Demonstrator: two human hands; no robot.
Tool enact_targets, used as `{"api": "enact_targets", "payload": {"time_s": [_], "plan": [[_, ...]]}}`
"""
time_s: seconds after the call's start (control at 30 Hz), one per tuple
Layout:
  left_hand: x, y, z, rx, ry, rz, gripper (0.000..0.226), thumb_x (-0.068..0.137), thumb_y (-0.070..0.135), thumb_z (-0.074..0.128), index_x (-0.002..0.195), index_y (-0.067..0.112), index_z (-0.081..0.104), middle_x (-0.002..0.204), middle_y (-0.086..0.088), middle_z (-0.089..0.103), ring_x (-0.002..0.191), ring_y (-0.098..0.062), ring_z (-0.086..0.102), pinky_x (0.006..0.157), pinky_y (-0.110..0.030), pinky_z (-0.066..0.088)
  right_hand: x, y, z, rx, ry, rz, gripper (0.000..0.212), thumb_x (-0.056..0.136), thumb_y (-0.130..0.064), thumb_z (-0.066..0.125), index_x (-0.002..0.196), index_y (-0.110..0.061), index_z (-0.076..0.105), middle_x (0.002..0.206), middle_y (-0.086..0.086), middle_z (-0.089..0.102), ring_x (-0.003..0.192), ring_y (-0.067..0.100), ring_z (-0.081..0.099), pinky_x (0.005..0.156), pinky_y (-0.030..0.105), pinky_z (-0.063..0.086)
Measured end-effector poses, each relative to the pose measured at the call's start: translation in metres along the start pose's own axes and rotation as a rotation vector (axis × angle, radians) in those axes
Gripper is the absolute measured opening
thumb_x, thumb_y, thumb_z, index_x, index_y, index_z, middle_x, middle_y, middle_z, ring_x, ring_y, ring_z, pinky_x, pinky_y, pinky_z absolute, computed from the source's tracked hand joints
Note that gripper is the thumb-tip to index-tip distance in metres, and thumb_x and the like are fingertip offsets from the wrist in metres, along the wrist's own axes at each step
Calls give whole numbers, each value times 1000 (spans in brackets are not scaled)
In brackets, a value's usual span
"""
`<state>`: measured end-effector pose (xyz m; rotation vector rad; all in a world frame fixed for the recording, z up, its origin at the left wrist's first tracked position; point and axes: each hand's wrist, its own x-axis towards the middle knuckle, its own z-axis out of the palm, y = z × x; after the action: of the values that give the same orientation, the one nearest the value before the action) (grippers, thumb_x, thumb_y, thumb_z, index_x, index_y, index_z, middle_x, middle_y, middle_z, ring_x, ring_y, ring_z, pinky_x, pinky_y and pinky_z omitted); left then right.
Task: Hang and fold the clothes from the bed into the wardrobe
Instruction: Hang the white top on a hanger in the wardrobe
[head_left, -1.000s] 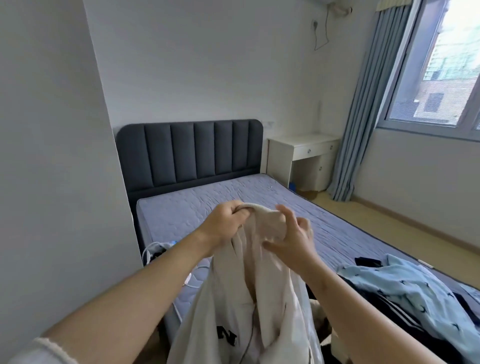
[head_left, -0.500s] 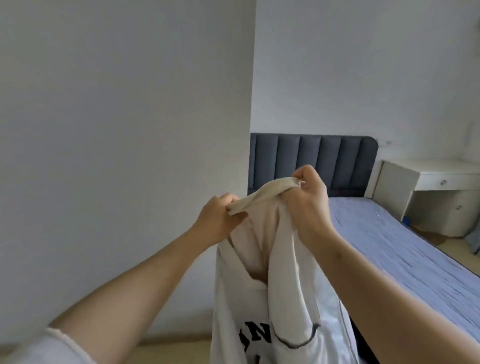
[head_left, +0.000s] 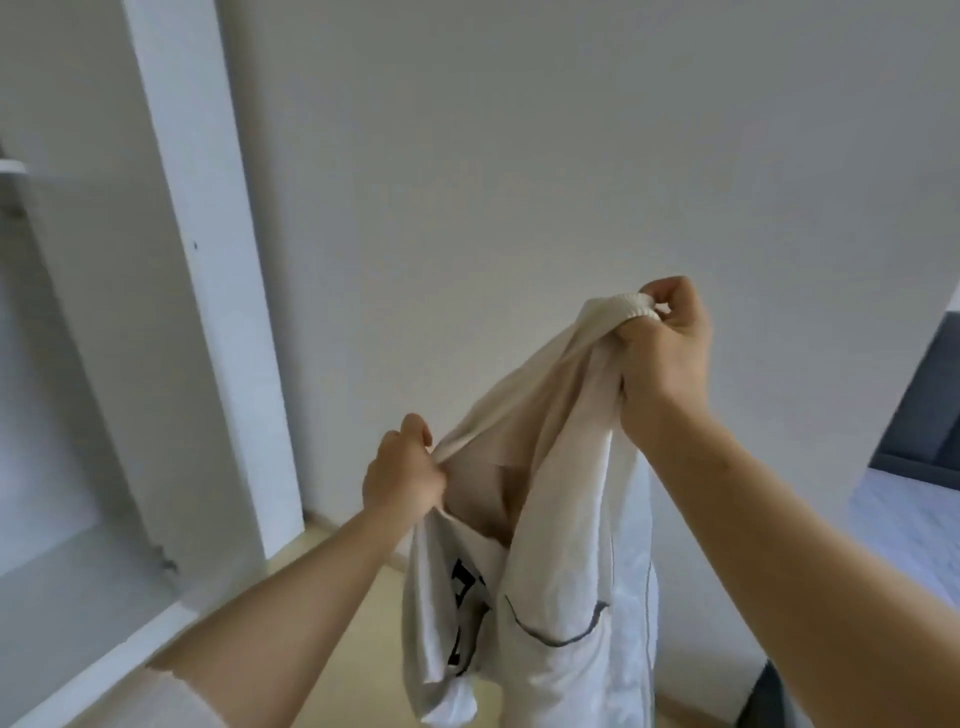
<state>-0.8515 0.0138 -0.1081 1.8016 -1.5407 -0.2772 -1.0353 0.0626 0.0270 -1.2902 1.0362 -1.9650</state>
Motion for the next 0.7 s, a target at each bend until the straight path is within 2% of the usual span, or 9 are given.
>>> {"api": "enact_targets", "payload": {"time_s": [0.1,0.17,0.23,0.33,0.4,0.47,0.57,0.63,0.7], "plan": [[0,-77,-45,107,18,-103,13,84,11,49,81,20,40,71,0,50,57,-14,46,45,-25,29,-15,10,58,111,-2,42,34,74,11,39,66,-22,40,44,-15,41,37,-1,37,39,11,30],[2,-119,-77,103,-1,-190,17,91,21,43,74,21,40,69,-2,52,60,-19,49,49,-26,32,-23,17,97,165,-31,67,34,76,11,39,66,-21,39,46,-13,42,38,0,38,40,12,31],[10,-153,-113,27,-3,-268,21,96,27,39,78,18,46,74,-5,55,67,-24,52,56,-28,36,-31,25,139,185,-75,93,34,78,10,40,67,-22,39,54,-6,42,40,0,39,40,12,32],[20,-197,-165,-127,187,-373,21,97,24,39,86,12,52,75,-6,55,69,-25,53,62,-29,41,-45,40,209,172,-165,138,31,80,7,41,69,-22,38,61,-3,41,46,3,39,39,11,32],[20,-224,-197,46,311,-378,22,98,26,38,86,15,53,72,-1,53,67,-21,50,58,-27,39,-54,52,255,174,-201,180,30,82,5,41,70,-23,37,64,-3,40,49,3,37,37,10,31],[17,-250,-227,379,380,-357,25,99,28,36,90,16,56,73,0,53,63,-19,47,53,-25,35,-60,65,298,197,-213,233,29,82,3,39,72,-23,36,68,-3,41,53,5,38,37,10,33],[20,-291,-270,623,440,-412,21,99,24,37,101,17,57,83,-4,63,63,-20,49,54,-25,35,-70,89,360,225,-276,286,30,81,4,39,72,-24,38,71,-3,44,59,8,41,49,19,38],[29,-320,-299,565,520,-498,23,98,22,38,96,13,59,86,-10,64,68,-24,51,60,-28,36,-79,109,401,228,-363,293,30,81,3,41,72,-25,41,71,-4,47,60,9,44,51,20,38],[42,-344,-326,375,625,-583,28,97,18,38,90,7,62,85,-10,62,74,-24,53,64,-28,35,-91,131,443,224,-469,293,30,82,2,43,72,-26,46,72,-5,50,61,8,46,52,19,39]]}}
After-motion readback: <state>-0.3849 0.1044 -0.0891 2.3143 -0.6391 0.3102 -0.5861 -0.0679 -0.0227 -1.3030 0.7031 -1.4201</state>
